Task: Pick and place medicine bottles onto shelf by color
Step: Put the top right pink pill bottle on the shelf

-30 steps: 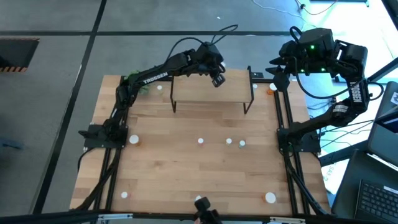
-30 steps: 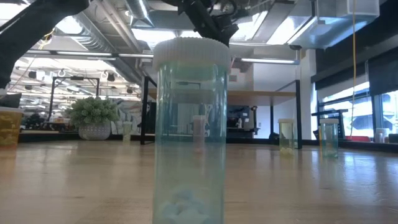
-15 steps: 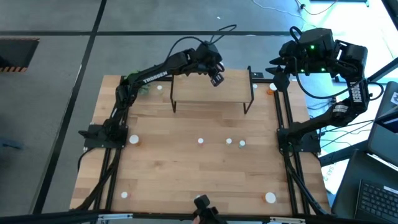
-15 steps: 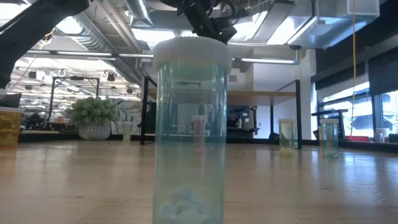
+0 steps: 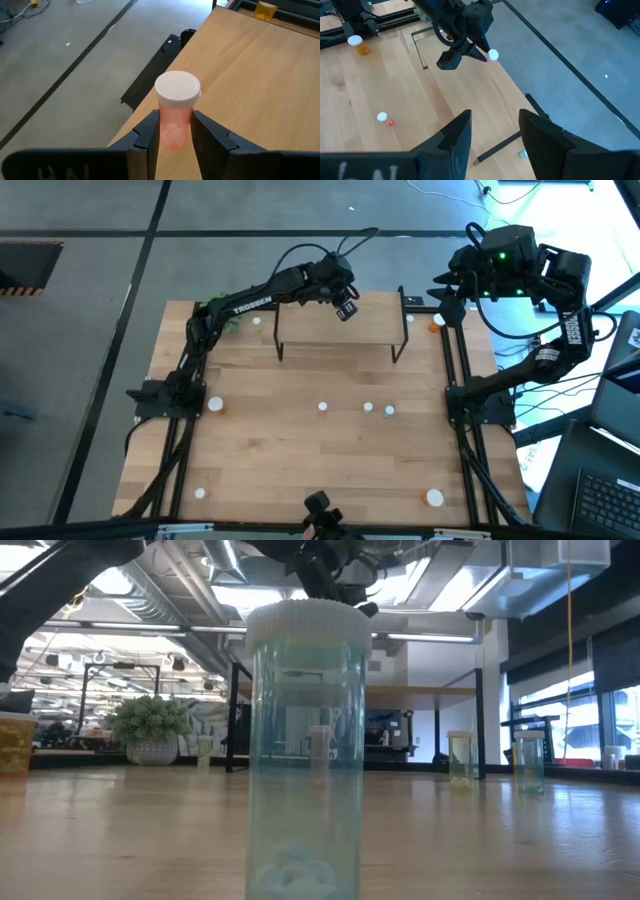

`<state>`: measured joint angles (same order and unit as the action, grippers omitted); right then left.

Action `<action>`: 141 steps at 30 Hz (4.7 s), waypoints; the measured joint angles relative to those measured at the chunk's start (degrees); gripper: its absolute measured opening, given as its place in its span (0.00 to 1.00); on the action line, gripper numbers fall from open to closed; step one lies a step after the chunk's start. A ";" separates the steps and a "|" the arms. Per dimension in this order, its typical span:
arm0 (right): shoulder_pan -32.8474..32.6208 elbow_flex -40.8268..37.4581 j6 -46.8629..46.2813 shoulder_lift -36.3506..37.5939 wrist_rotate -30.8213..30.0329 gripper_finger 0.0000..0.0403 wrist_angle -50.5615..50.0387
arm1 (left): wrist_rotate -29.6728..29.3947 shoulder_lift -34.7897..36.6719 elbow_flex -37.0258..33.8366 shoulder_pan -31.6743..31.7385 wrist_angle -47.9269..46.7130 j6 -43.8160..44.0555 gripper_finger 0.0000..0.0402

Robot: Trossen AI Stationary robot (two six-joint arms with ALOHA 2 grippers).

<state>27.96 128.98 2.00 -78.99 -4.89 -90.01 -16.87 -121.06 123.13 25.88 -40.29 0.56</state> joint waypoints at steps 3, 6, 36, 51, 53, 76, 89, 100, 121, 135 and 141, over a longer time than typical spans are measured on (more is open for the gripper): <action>0.00 0.01 0.00 0.00 0.00 0.42 -0.01 | 0.01 0.01 -0.09 -0.01 -0.05 -0.04 0.24; 0.00 -0.01 0.00 0.01 0.00 0.42 0.00 | 0.03 0.36 -0.11 -0.01 -0.42 -0.04 0.24; -0.01 -0.01 0.00 0.00 -0.04 0.42 0.00 | 1.47 4.88 -0.09 0.19 -6.68 0.37 0.24; 0.00 -0.01 1.47 -0.01 5.59 0.42 -0.01 | 3.03 4.88 -0.09 -0.19 -4.79 0.37 0.24; 0.00 -0.01 1.81 -0.01 9.00 0.42 -0.01 | 3.07 4.88 -0.09 -0.21 -4.77 0.35 0.24; 0.00 0.01 5.84 -0.01 10.55 0.42 0.16 | 3.01 4.88 -0.09 -0.43 -4.33 0.41 0.24; 0.00 0.00 5.84 -0.01 10.54 0.42 0.16 | 3.10 4.86 -0.09 -3.30 -1.06 -2.54 0.24; 0.00 0.01 5.84 -0.01 10.51 0.42 0.19 | 5.45 5.58 -0.18 -3.66 -0.71 -2.78 0.24; -0.02 0.01 5.81 -0.03 10.51 0.42 0.19 | 5.05 10.52 -0.13 -2.05 -3.02 -5.22 0.24; -0.02 0.01 5.81 -0.03 10.51 0.42 0.19 | 6.07 10.52 -0.13 -1.61 -1.96 -6.19 0.24; -0.02 0.01 5.82 -0.04 10.51 0.42 0.19 | 7.66 10.87 -3.45 -1.61 -1.45 -6.67 0.24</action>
<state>27.94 128.99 7.82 -79.03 5.63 -89.82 -9.21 -110.19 119.68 24.27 -41.74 -6.11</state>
